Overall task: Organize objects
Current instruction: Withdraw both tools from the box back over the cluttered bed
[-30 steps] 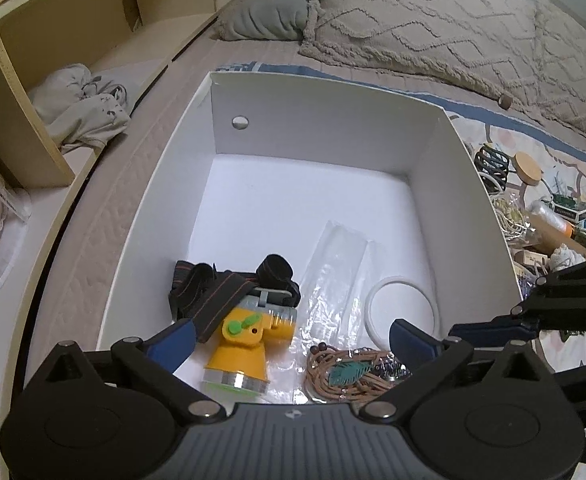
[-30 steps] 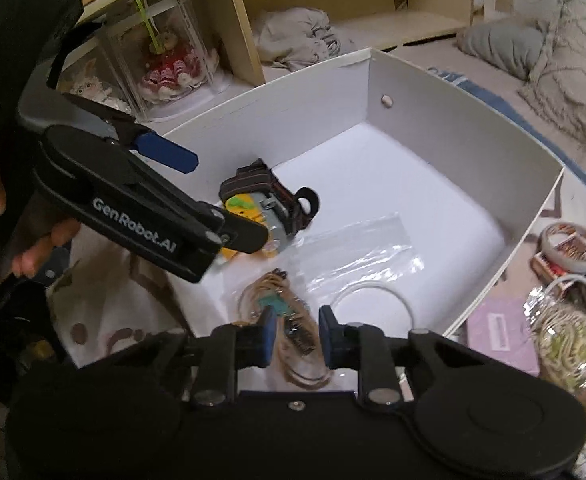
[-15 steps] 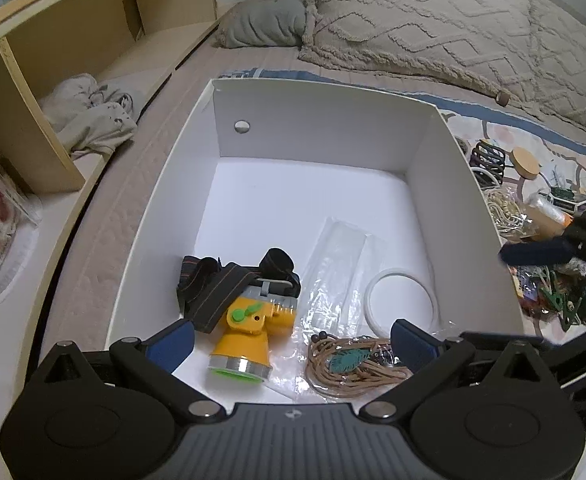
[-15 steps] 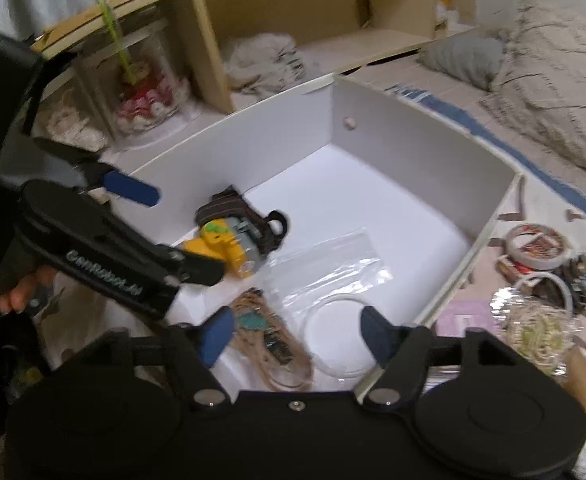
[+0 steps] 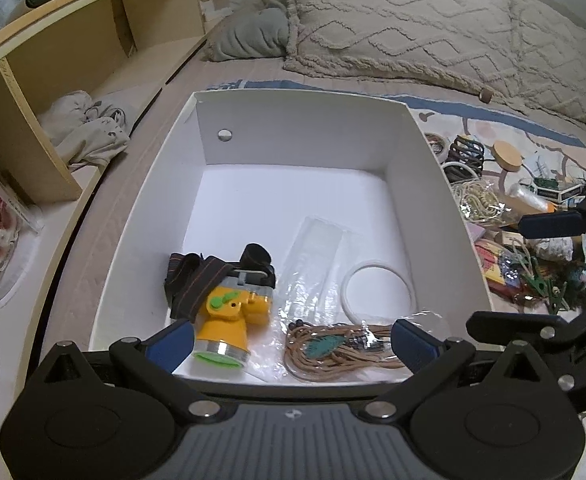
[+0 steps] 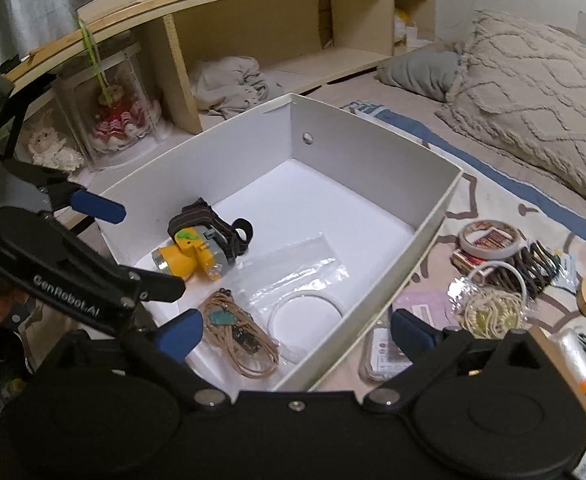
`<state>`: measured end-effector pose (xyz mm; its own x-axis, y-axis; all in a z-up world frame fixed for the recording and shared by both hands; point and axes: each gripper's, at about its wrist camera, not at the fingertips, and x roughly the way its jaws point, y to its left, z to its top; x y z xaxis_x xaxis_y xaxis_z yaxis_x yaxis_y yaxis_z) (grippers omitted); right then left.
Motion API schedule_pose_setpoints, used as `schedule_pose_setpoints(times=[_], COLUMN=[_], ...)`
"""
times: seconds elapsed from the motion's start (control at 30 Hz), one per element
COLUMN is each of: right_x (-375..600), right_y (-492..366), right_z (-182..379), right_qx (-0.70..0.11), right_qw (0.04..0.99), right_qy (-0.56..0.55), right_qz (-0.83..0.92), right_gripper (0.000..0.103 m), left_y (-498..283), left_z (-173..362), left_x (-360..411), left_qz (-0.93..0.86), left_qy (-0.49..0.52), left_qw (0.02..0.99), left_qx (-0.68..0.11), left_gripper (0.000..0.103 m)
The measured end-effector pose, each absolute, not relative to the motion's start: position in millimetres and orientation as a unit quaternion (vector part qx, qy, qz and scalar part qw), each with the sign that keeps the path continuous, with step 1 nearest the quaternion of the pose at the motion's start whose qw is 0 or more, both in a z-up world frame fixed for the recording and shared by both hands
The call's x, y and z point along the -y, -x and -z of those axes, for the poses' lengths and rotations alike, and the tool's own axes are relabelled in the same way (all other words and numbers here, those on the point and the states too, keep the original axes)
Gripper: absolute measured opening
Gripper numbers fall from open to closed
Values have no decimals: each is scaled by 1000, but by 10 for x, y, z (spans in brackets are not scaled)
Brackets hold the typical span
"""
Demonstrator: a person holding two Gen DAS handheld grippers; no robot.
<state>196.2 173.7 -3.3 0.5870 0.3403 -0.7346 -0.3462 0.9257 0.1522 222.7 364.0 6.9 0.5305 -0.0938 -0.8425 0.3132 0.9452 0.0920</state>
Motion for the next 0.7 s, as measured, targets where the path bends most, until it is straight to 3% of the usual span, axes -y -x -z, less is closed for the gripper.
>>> schedule_pose_setpoints(times=[0.7], right_x=[-1340], right_y=[-1418], right_z=[-89], right_qx=[-351], right_qw=[924], right_qy=[-9], right_qz=[-152], right_gripper=[102], left_y=[-1634], left_z=[-333], left_x=[-3426], left_qz=[121], left_qy=[-112], left_qw=[895], left_qx=[-414], left_gripper=[103])
